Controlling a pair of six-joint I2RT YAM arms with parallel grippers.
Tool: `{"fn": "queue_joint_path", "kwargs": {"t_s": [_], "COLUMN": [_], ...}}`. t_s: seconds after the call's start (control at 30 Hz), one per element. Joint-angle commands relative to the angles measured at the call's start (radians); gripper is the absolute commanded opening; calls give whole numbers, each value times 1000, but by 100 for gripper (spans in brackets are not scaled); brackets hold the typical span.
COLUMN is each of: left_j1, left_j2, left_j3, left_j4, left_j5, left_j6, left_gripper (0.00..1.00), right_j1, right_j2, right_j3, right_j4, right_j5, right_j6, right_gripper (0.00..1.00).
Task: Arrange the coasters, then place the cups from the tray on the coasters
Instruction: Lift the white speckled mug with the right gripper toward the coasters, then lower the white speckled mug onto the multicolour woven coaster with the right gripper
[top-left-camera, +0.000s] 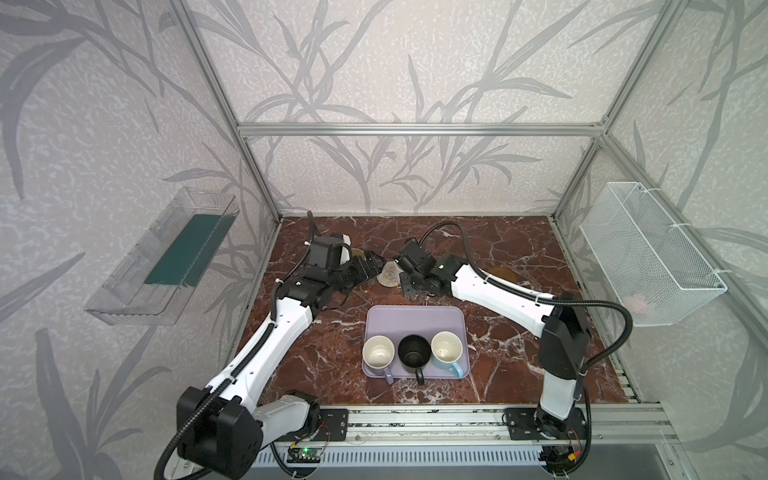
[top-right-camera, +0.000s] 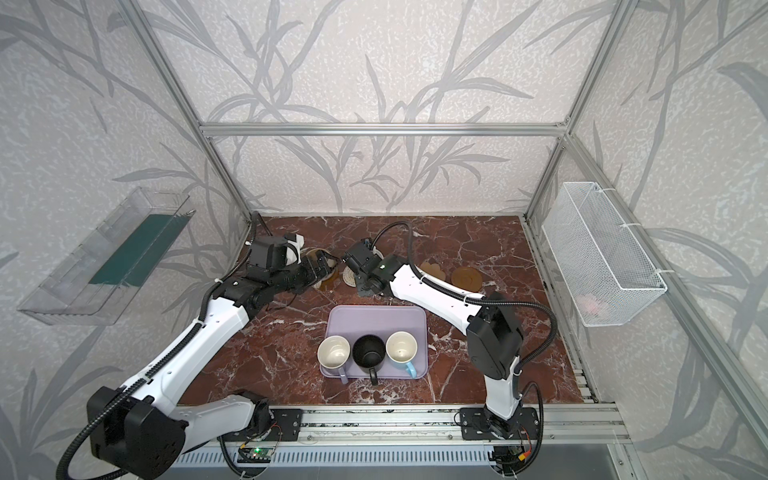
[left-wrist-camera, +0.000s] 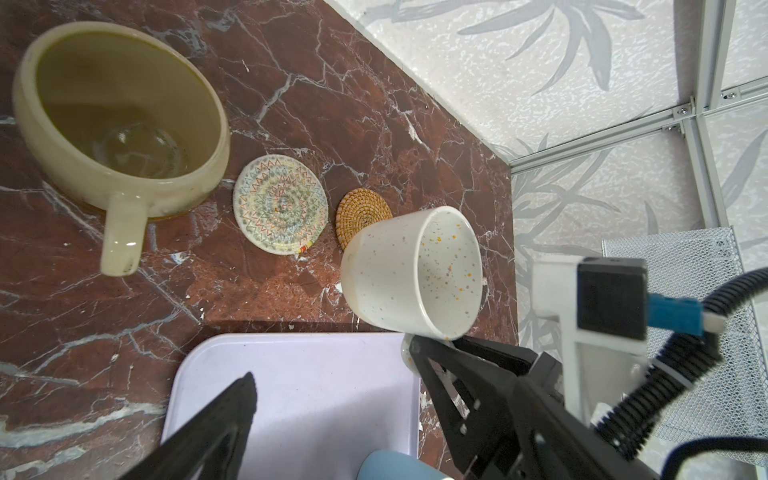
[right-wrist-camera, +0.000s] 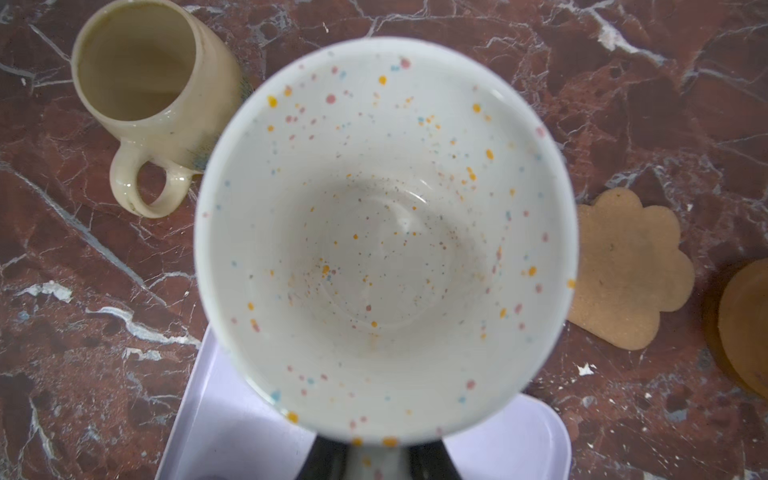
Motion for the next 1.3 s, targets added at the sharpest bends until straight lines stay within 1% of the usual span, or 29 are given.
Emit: {"fn": "queue_joint_path", "kwargs": {"t_s": [0.0, 0.13, 0.23, 0.37, 0.47, 0.5, 0.63, 0.8, 0.9, 1.1, 1.27], "left_j1": [26, 56, 87, 96, 114, 123, 143, 153, 166, 170, 171], "left_j2": [28, 60, 87, 99, 100, 100, 99, 106, 106, 97, 96], "left_j3": [27, 26, 28, 62, 57, 52, 35, 11, 2, -4, -24], "left_j4": [-8, 12, 24, -30, -26, -24, -21, -1, 1, -22, -16], "left_j5": [20, 18, 26, -53, -44, -41, -31, -13, -14, -31, -25], "left_j6": [20, 17, 15, 63, 63, 61, 58, 44, 42, 63, 61], "left_gripper": [98, 98, 96, 96, 96, 96, 96, 96, 96, 96, 96], "right_j1": [-7, -10, -14, -14, -15, -15, -15, -15, -15, -13, -12], "right_j2": [25, 96, 155, 212, 258, 276, 342, 398, 431, 490, 516], "right_j3": [115, 186, 249, 310, 365, 391, 486, 538, 580, 655, 667], "right_j4": [11, 6, -13, -10, -23, -33, -78, -86, -106, -133, -132], "right_j5": [54, 53, 57, 55, 68, 76, 107, 154, 157, 147, 116], "right_j6": [10, 16, 28, 67, 75, 109, 129, 186, 219, 213, 213], "right_gripper": [0, 0, 0, 0, 0, 0, 0, 0, 0, 0, 0]}}
